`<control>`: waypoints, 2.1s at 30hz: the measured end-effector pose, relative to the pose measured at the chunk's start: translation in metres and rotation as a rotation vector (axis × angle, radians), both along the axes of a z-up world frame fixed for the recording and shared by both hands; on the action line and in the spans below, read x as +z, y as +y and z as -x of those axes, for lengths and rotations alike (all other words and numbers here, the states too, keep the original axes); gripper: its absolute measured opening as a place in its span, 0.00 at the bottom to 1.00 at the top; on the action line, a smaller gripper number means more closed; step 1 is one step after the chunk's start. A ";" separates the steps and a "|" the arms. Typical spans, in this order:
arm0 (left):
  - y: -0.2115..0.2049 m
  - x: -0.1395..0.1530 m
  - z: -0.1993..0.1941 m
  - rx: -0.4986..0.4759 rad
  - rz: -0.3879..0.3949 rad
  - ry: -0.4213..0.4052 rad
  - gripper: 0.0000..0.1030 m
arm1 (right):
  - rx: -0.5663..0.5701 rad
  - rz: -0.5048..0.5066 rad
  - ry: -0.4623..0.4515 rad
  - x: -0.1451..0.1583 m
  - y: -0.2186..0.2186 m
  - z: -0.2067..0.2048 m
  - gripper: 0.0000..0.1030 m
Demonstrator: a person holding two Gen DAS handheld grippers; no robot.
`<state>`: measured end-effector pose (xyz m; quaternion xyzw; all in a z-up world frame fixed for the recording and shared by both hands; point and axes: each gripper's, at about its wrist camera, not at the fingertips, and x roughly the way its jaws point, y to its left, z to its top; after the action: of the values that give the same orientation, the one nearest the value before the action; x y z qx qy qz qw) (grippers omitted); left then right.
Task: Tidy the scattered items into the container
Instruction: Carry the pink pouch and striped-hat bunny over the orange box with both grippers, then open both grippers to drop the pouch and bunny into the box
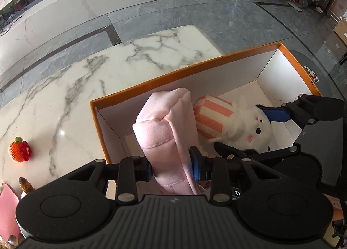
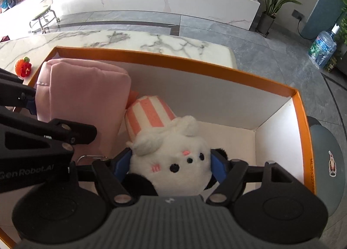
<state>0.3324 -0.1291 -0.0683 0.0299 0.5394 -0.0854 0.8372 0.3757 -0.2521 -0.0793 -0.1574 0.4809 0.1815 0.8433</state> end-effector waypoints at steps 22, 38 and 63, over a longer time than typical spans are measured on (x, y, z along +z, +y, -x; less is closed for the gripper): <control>-0.028 -0.015 -0.015 -0.056 -0.238 0.035 0.40 | -0.008 -0.021 0.027 -0.006 -0.009 -0.013 0.76; -0.027 -0.009 -0.010 -0.064 -0.280 -0.029 0.49 | -0.006 -0.049 0.017 -0.005 -0.011 -0.012 0.77; -0.007 0.013 0.007 -0.039 -0.068 -0.075 0.30 | -0.111 -0.132 -0.044 0.011 -0.048 0.004 0.48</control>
<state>0.3256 -0.1356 -0.0553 0.0722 0.5094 -0.0819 0.8536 0.3719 -0.2997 -0.0679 -0.0784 0.4570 0.1622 0.8710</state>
